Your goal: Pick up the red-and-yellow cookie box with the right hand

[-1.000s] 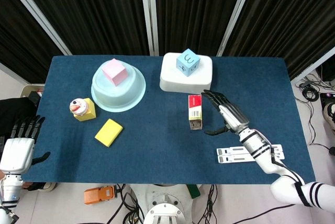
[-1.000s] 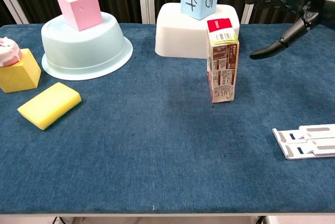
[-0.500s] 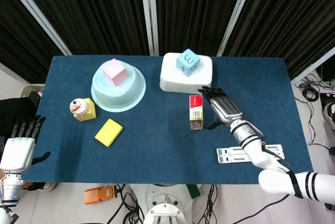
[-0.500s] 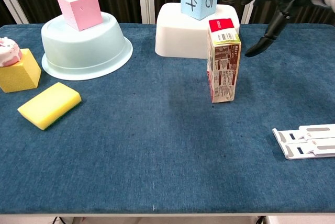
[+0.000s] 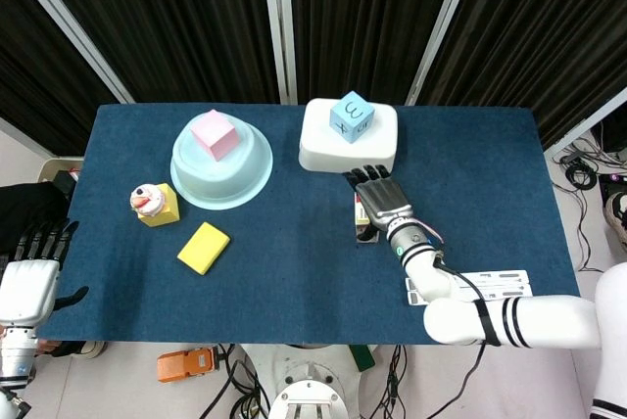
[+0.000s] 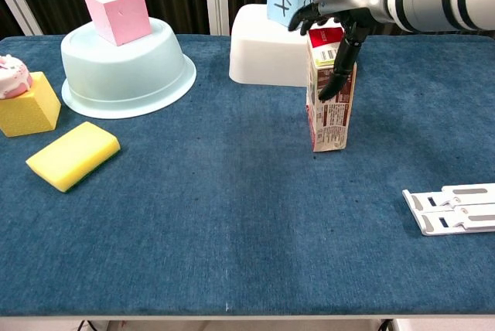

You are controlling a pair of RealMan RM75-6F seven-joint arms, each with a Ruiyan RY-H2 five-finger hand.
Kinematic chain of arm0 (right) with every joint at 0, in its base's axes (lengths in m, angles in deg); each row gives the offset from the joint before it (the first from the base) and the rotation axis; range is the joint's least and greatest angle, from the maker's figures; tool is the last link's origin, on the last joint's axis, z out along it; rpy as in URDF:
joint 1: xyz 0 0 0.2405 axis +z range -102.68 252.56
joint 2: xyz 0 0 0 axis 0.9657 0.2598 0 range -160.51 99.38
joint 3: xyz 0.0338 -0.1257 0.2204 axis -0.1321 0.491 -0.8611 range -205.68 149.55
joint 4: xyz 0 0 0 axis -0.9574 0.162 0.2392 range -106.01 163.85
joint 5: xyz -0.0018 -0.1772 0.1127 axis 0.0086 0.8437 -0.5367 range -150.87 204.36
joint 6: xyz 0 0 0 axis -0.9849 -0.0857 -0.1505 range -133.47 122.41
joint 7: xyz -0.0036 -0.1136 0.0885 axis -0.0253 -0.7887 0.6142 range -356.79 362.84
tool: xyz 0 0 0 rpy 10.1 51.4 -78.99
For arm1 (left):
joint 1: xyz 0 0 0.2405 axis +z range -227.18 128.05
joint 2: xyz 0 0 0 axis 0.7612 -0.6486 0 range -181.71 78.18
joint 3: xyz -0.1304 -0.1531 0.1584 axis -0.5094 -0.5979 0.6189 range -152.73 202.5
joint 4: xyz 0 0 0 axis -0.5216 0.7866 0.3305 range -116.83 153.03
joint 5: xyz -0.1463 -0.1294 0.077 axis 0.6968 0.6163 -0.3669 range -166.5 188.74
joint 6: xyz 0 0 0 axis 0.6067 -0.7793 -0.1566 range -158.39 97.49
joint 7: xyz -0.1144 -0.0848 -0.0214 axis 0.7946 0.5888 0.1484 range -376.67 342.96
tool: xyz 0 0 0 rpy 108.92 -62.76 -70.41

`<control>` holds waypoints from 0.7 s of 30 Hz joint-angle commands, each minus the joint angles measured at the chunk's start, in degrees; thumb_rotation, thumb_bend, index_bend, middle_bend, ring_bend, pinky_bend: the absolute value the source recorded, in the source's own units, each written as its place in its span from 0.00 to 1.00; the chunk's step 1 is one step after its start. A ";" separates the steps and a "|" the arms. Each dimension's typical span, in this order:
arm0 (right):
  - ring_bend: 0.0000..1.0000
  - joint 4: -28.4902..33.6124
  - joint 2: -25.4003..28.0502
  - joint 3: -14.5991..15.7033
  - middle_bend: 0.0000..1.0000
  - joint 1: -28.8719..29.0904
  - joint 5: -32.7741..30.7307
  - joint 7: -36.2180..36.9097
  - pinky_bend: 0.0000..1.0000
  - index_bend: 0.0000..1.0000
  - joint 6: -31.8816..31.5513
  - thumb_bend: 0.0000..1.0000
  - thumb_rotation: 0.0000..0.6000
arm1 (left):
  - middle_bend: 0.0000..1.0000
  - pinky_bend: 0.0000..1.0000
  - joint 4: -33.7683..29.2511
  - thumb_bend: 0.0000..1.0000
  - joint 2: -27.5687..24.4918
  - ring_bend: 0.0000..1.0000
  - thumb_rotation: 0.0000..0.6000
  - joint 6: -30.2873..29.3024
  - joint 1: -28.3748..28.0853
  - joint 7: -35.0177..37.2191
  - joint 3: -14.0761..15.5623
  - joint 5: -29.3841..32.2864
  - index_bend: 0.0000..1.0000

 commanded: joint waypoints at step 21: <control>0.42 -3.40 2.32 -2.64 0.40 -20.47 42.43 43.83 0.46 0.45 0.99 0.32 0.94 | 0.06 0.00 -0.23 0.00 0.28 0.00 1.00 -0.63 -0.01 -0.02 -0.18 -0.38 0.05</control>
